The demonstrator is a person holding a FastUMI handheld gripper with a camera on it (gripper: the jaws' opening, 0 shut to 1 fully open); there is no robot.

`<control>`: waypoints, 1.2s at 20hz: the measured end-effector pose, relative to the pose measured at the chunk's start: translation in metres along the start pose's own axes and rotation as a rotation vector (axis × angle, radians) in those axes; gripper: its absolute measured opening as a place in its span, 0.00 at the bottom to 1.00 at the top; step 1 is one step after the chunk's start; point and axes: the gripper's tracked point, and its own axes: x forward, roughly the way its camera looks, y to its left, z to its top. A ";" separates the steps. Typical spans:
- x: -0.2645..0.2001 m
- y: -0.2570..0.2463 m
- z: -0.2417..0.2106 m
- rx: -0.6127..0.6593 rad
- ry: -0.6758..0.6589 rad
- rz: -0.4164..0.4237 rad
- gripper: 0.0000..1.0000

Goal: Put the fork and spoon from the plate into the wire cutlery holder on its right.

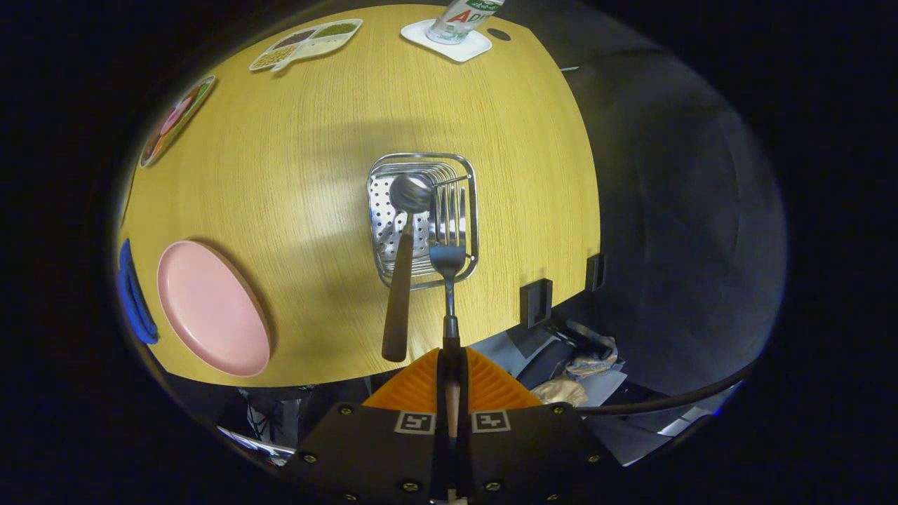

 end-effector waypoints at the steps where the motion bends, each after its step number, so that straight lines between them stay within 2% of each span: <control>1: 0.002 0.001 0.001 -0.003 0.008 0.003 0.04; 12: 0.008 0.006 0.004 -0.038 0.074 0.031 0.07; 17: -0.001 -0.004 0.009 -0.057 0.041 -0.009 0.15; 20: -0.006 -0.006 0.015 -0.042 0.009 -0.006 0.33; 24: -0.011 -0.004 0.019 -0.034 -0.017 0.012 0.33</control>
